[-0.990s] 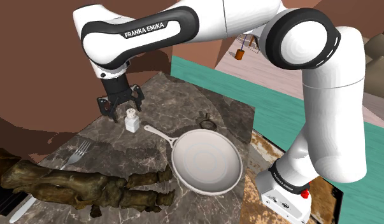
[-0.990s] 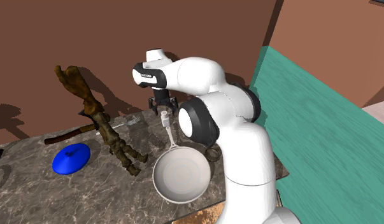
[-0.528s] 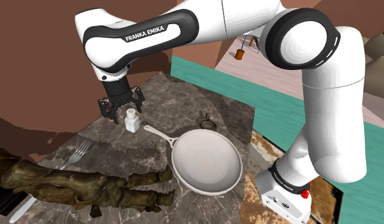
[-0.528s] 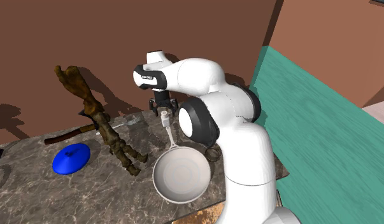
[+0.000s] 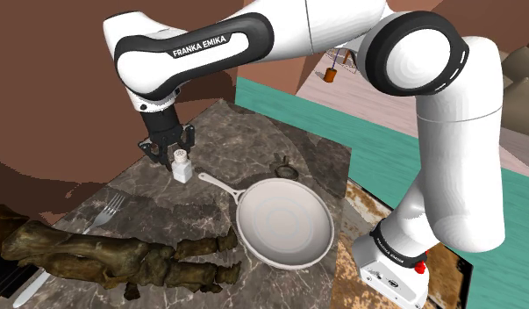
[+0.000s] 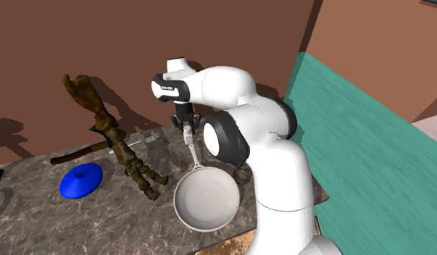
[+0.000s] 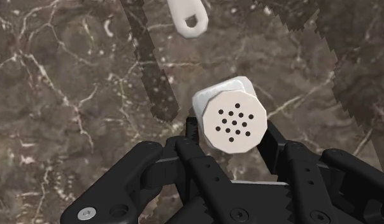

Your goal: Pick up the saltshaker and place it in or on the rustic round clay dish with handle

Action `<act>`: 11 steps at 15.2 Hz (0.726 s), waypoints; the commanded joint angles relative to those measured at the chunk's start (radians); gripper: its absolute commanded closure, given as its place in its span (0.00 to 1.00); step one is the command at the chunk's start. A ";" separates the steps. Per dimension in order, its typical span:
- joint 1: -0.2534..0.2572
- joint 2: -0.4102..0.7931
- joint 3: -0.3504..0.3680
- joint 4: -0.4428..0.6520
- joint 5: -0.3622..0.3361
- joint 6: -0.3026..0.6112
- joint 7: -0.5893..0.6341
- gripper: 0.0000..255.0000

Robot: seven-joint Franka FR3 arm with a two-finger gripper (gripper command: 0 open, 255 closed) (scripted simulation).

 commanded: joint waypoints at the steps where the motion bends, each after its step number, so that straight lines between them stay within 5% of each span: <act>1: 0.000 0.000 0.000 0.000 0.000 0.000 0.000 1.00; 11: 0.000 -0.034 0.005 0.055 0.008 -0.088 0.000 1.00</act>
